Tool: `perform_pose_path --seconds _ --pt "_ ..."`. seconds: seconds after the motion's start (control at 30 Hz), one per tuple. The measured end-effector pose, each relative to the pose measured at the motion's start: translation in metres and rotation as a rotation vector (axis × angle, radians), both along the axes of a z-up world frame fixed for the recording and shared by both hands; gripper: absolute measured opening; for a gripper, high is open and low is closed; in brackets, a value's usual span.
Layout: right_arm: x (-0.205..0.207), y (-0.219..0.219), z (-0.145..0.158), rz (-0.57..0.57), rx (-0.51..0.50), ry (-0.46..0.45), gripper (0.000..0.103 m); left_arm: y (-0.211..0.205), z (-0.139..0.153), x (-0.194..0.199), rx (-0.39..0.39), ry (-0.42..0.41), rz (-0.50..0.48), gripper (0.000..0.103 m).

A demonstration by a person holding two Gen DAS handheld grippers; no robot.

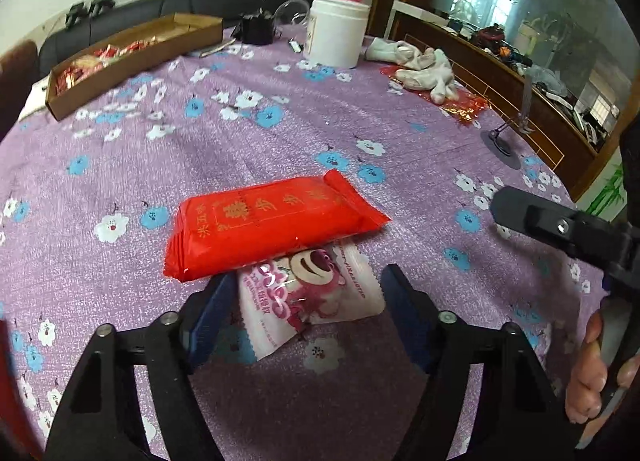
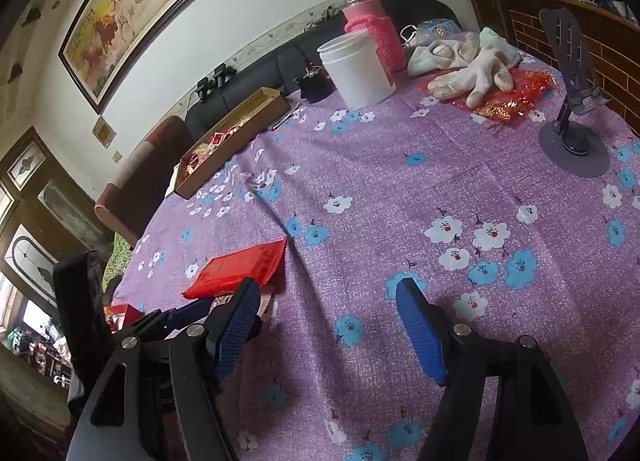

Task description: Organize snacks

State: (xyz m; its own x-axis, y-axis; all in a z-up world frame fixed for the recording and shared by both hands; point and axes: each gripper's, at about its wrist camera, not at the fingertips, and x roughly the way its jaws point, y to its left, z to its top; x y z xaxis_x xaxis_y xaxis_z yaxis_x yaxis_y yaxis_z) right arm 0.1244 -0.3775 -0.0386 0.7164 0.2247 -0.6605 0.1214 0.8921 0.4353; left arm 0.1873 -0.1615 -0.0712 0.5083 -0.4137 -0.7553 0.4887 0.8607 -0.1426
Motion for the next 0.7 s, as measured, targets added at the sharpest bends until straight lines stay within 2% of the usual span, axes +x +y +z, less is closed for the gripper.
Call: perform_pose_path --seconds 0.1,0.2,0.3,0.33,0.4,0.43,0.47,0.5,0.6,0.7 --pt "0.002 0.0 -0.004 -0.005 -0.017 0.013 0.073 0.004 0.003 -0.003 0.018 0.0 -0.014 0.045" --pt "0.006 0.002 -0.01 -0.01 -0.044 0.039 0.073 0.014 0.002 -0.001 -0.021 0.023 -0.027 0.043" --pt "0.005 0.003 -0.011 -0.019 -0.065 0.039 0.073 0.016 0.007 -0.008 0.003 0.009 -0.071 0.037" --pt "0.005 0.005 -0.011 -0.015 -0.072 0.033 0.073 0.018 0.009 -0.011 0.007 0.008 -0.083 0.03" --pt "0.004 0.009 -0.01 -0.012 -0.098 0.02 0.073 0.028 0.01 -0.011 -0.027 0.062 -0.09 0.027" --pt "0.003 0.013 -0.009 -0.004 -0.118 0.008 0.073 0.032 0.01 -0.009 -0.056 0.093 -0.093 0.016" --pt "0.003 0.016 -0.01 0.009 -0.118 0.005 0.073 0.035 0.009 -0.009 -0.087 0.12 -0.096 0.015" --pt "0.005 0.018 -0.01 0.026 -0.107 0.009 0.073 0.037 0.008 -0.009 -0.091 0.137 -0.089 0.003" --pt "0.013 0.029 -0.004 0.084 -0.078 0.025 0.073 0.037 0.005 -0.012 -0.083 0.158 -0.081 0.002" --pt "0.033 0.051 0.015 0.127 -0.134 0.001 0.073 0.048 0.01 -0.016 -0.109 0.142 -0.007 0.002"
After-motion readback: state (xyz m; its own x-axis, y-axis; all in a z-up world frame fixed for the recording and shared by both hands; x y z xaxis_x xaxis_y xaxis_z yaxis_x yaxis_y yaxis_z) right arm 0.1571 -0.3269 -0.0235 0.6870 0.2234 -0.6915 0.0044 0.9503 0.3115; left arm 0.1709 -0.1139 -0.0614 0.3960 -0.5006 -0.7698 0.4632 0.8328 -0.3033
